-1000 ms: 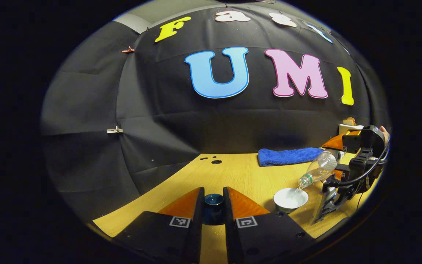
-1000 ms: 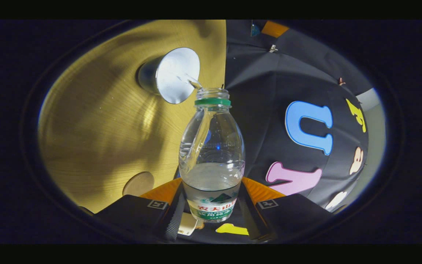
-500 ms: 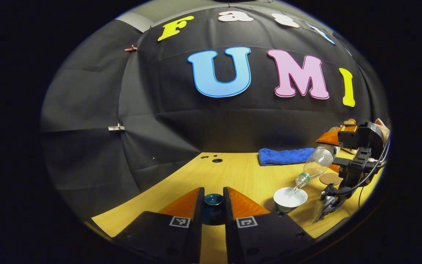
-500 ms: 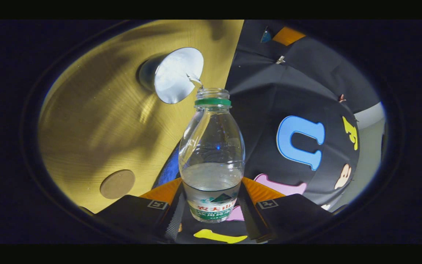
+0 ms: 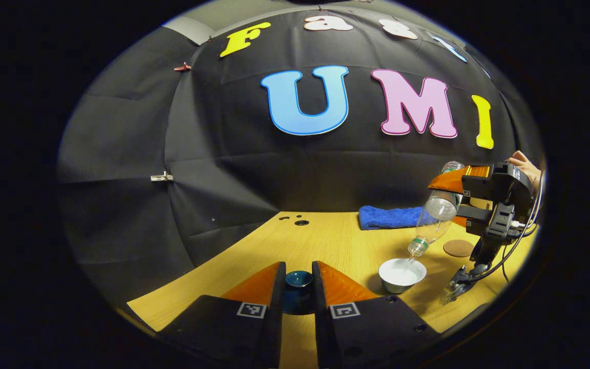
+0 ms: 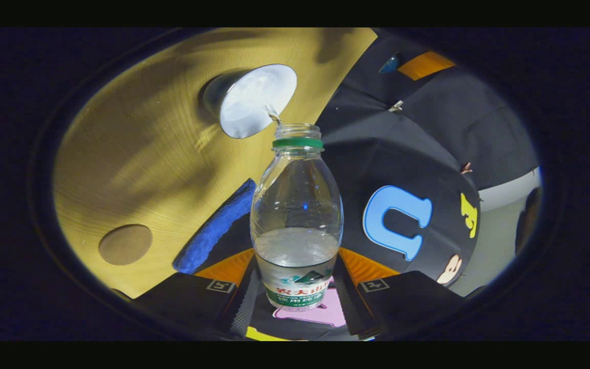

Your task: Open the teacup lid with one hand, grasp the water bottle and pour water into the teacup with the other hand; after pouring, place the water bottle on the coaster and then close the teacup lid.

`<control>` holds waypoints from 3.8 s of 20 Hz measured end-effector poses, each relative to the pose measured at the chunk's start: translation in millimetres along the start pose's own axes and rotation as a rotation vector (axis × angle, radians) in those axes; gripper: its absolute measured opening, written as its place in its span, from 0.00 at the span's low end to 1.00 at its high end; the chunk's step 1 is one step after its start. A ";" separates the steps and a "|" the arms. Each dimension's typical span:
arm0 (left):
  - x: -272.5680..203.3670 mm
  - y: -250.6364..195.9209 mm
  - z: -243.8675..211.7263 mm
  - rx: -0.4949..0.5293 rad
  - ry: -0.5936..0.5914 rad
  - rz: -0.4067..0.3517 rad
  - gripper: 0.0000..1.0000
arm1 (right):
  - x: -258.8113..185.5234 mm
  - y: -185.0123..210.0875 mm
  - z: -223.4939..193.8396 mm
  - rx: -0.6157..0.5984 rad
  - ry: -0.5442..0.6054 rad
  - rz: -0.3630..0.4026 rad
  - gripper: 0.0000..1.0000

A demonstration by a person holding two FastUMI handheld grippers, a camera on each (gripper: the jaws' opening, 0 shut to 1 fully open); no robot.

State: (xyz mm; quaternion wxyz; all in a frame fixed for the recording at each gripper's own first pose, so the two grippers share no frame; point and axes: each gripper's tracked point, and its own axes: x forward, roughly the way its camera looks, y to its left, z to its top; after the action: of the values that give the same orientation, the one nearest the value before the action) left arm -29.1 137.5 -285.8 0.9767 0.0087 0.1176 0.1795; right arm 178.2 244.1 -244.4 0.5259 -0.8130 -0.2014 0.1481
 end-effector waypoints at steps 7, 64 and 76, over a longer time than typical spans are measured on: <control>-3.7 2.3 0.7 -0.005 -0.005 0.002 0.31 | 3.5 -9.3 0.1 -0.058 -0.037 -0.043 0.73; 52.4 -115.7 16.4 -0.008 0.008 -0.187 0.27 | -30.5 108.6 -73.6 2.254 0.289 0.054 0.91; 62.3 -146.9 0.6 -0.014 0.030 -0.226 0.27 | -64.2 125.9 -66.3 2.284 0.344 0.138 0.97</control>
State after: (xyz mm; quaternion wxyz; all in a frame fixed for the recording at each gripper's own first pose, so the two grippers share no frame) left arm 78.8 22.1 -308.0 0.9889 -0.0141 0.1309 0.0690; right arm 173.7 114.3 -330.9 0.9656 0.1170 0.1689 0.1595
